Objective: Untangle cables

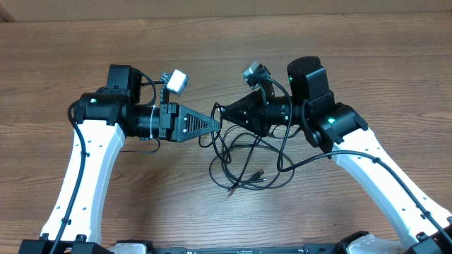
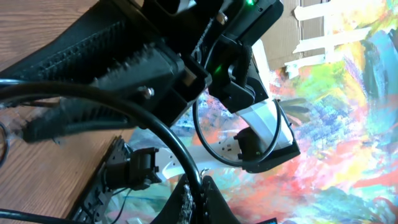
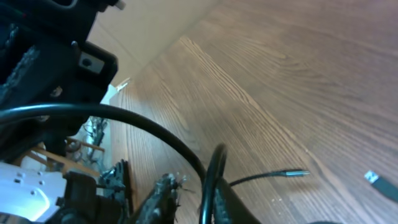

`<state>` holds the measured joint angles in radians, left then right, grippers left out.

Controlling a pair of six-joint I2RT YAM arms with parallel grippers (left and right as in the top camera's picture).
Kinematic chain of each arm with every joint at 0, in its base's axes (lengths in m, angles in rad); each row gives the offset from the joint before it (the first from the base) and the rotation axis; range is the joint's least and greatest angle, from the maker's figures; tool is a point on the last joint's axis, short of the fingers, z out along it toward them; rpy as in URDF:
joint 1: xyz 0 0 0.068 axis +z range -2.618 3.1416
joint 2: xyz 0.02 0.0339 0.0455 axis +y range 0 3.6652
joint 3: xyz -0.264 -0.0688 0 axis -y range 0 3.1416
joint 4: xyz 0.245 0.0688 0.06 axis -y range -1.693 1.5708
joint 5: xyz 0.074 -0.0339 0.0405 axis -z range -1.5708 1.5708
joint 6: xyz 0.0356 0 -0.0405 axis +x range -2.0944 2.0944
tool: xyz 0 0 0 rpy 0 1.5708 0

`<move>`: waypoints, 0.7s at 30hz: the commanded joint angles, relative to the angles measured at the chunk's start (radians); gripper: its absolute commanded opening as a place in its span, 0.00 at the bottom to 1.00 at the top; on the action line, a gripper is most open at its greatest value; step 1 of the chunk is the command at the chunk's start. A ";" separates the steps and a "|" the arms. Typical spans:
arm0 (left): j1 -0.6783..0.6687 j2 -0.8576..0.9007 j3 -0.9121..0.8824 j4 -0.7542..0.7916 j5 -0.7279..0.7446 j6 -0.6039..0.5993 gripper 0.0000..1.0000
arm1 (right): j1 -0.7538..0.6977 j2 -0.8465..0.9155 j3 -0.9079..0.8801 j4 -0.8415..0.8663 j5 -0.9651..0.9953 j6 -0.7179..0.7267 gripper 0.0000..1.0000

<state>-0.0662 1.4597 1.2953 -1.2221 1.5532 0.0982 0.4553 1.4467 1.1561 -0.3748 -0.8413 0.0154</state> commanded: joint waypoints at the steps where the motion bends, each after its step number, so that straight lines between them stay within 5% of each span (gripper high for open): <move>1: -0.007 -0.008 -0.002 0.004 0.027 -0.027 0.05 | 0.032 0.003 0.000 0.007 -0.017 -0.023 0.24; 12: -0.007 -0.008 -0.002 0.003 0.027 -0.035 0.05 | 0.101 0.007 0.000 0.046 0.311 -0.016 0.25; 21: -0.007 -0.008 -0.002 -0.004 0.027 -0.035 0.04 | 0.101 0.065 0.000 0.098 0.268 -0.013 0.29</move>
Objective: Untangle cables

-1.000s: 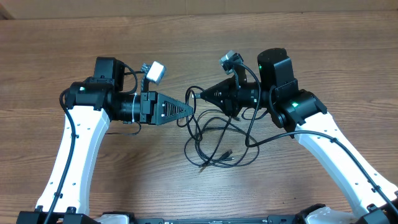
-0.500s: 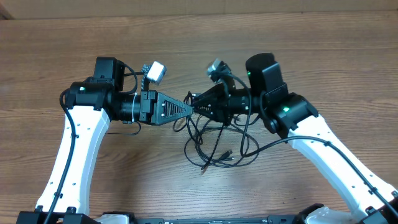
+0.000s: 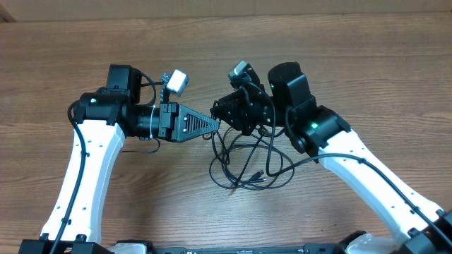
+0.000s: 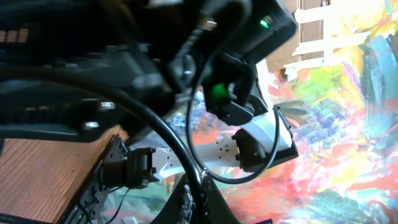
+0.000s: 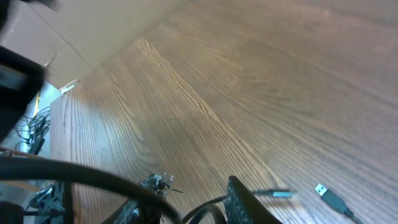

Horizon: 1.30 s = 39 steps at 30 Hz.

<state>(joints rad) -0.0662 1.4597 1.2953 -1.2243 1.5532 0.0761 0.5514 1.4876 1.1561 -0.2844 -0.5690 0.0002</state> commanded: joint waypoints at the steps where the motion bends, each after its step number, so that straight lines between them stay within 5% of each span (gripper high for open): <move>1: -0.007 -0.008 -0.002 -0.002 0.027 -0.013 0.04 | 0.005 0.028 0.000 0.008 -0.021 0.003 0.24; 2: -0.007 -0.008 -0.002 -0.001 0.027 -0.013 0.04 | 0.005 0.029 0.000 0.006 -0.031 0.003 0.06; 3: -0.006 -0.008 -0.002 -0.001 0.027 -0.013 0.04 | 0.005 0.029 0.000 0.003 -0.031 0.003 0.04; 9: -0.006 -0.008 -0.002 -0.002 -0.077 -0.010 0.10 | -0.029 0.020 0.008 -0.073 0.071 0.012 0.04; 14: -0.006 -0.008 -0.002 -0.002 -0.237 -0.011 0.53 | -0.130 -0.048 0.043 -0.210 0.090 0.021 0.04; 15: -0.006 -0.008 -0.002 -0.002 -0.263 -0.013 0.87 | -0.157 -0.071 0.049 -0.229 0.090 0.021 0.04; 16: -0.006 -0.008 -0.002 -0.002 -0.294 -0.013 1.00 | -0.179 -0.089 0.052 -0.241 0.090 0.021 0.04; 25: -0.006 -0.008 -0.002 -0.002 -0.522 -0.013 1.00 | -0.423 -0.302 0.077 -0.247 0.229 0.020 0.04; 35: -0.006 -0.008 -0.002 -0.002 -0.734 -0.013 1.00 | -0.785 -0.377 0.246 0.036 0.346 -0.142 0.04; 39: -0.006 -0.008 -0.002 -0.003 -0.827 -0.013 0.99 | -0.964 -0.351 0.246 0.097 0.546 -0.214 0.04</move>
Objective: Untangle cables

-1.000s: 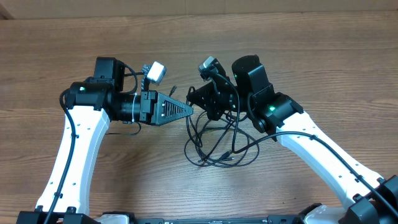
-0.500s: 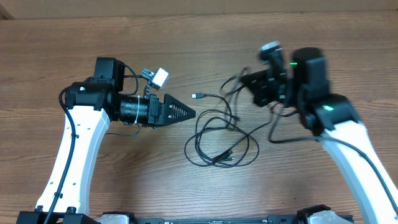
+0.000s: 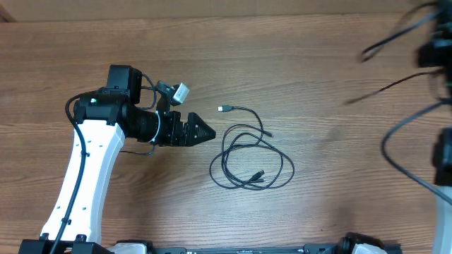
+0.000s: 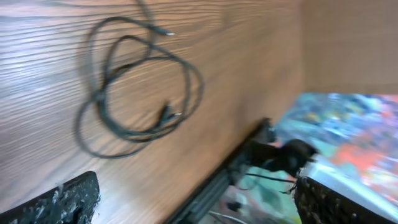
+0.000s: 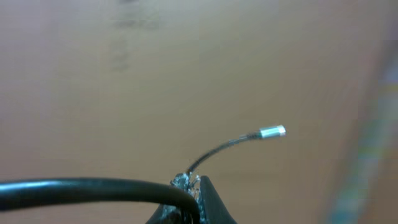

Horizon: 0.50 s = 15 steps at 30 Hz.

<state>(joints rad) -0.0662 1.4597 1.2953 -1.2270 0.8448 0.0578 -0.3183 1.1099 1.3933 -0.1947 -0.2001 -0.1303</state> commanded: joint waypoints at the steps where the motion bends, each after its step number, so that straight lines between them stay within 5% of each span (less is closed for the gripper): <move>1: -0.006 -0.008 -0.002 0.000 -0.129 0.005 0.99 | -0.123 0.039 0.009 0.008 0.242 -0.112 0.04; 4: -0.006 -0.008 -0.002 0.001 -0.158 0.006 0.99 | -0.180 0.100 0.008 0.011 0.431 -0.133 0.04; 15: -0.006 -0.008 -0.002 0.001 -0.444 0.006 1.00 | -0.304 0.431 0.006 0.039 0.552 -0.167 0.04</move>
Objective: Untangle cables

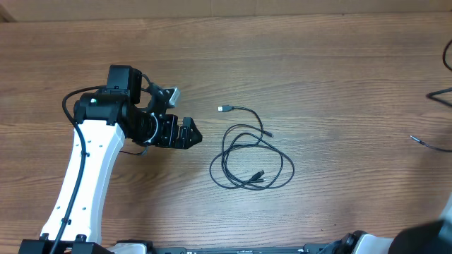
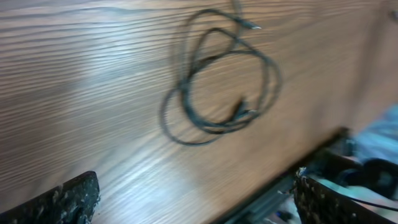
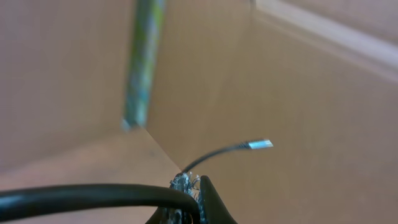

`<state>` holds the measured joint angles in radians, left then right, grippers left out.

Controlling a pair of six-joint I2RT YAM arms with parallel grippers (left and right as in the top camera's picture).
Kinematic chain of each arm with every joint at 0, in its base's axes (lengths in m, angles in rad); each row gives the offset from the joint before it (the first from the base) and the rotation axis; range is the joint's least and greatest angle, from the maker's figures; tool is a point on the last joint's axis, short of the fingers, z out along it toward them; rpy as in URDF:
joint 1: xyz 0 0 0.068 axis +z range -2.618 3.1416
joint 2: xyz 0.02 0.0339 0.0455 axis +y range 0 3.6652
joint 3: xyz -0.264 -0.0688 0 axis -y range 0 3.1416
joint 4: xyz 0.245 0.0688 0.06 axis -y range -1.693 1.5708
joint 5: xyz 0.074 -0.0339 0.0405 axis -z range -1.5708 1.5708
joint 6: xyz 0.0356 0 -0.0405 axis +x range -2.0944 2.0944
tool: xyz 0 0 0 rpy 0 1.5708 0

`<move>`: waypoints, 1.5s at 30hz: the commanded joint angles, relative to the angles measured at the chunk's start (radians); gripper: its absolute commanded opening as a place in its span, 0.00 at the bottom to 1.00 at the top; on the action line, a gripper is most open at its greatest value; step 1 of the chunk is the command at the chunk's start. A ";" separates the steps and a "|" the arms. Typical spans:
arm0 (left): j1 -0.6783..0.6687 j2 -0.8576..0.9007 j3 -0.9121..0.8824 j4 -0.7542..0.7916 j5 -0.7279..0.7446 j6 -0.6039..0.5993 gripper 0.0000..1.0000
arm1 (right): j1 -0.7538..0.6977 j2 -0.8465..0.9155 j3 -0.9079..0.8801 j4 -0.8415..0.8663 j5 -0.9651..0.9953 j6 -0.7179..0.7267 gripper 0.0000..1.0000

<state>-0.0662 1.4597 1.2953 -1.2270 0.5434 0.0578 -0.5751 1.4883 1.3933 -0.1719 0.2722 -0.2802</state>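
One thin black cable (image 1: 251, 161) lies in a loose coil on the wooden table (image 1: 318, 63), its USB end (image 1: 222, 109) pointing left. The left wrist view shows the same coil (image 2: 217, 81) ahead of my left gripper (image 2: 196, 199). That gripper (image 1: 188, 133) is open and empty, just left of the coil. My right gripper (image 3: 189, 186) is shut on a second black cable, whose silver plug (image 3: 261, 144) sticks out past the fingers. In the overhead view the right gripper is out of frame. Only bits of its cable (image 1: 441, 94) show at the right edge.
The left arm (image 1: 85, 169) runs along the left side of the table. A loose cable tip (image 1: 424, 142) hangs at the right edge. Cardboard walls (image 3: 311, 93) fill the right wrist view.
The right gripper with its cable has left the overhead frame at the right. The left gripper stays open and has drawn back slightly to the left and turned.
Both grippers met over the tangle at mid-table, each with a strand at its fingertips. Then the right gripper was pressed closer to the left one. Later one cable lay alone in a coil, the left gripper was open, and the right held the other cable far right.
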 commanded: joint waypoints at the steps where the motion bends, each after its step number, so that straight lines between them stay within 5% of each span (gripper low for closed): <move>1: -0.006 -0.008 -0.002 0.001 -0.173 0.006 1.00 | -0.069 0.077 0.006 0.029 0.087 -0.017 0.04; 8: -0.006 -0.008 -0.002 0.001 -0.270 0.006 0.99 | -0.254 0.161 0.006 0.139 0.114 0.026 0.04; 15: -0.006 -0.008 -0.002 0.001 -0.270 0.006 0.99 | -0.428 0.272 0.006 -0.098 -0.062 0.155 0.04; 16: -0.006 -0.008 -0.002 0.001 -0.270 0.006 1.00 | -0.452 0.299 0.006 -0.140 -0.085 0.181 0.10; 18: -0.006 -0.008 -0.002 0.001 -0.270 0.006 1.00 | -0.487 0.343 0.006 -0.190 -0.136 0.275 0.40; 20: -0.006 -0.008 -0.002 0.002 -0.270 0.006 1.00 | -0.515 0.382 0.006 -0.230 -0.238 0.370 0.61; 24: -0.006 -0.008 -0.002 0.002 -0.270 0.006 1.00 | -0.523 0.400 0.006 -0.238 -0.479 0.388 1.00; 36: -0.006 -0.008 -0.002 0.002 -0.270 0.006 0.99 | -0.373 0.333 0.037 -0.197 -0.582 0.392 1.00; 39: -0.006 -0.008 -0.002 0.001 -0.270 0.006 0.99 | -0.343 0.290 0.072 -0.192 -0.610 0.546 1.00; 45: -0.006 -0.008 -0.002 0.002 -0.270 0.006 1.00 | -0.251 0.163 0.095 -0.151 -0.928 0.626 1.00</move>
<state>-0.0662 1.4597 1.2953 -1.2270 0.2790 0.0578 -0.8818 1.7546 1.4498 -0.3244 -0.4610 0.2852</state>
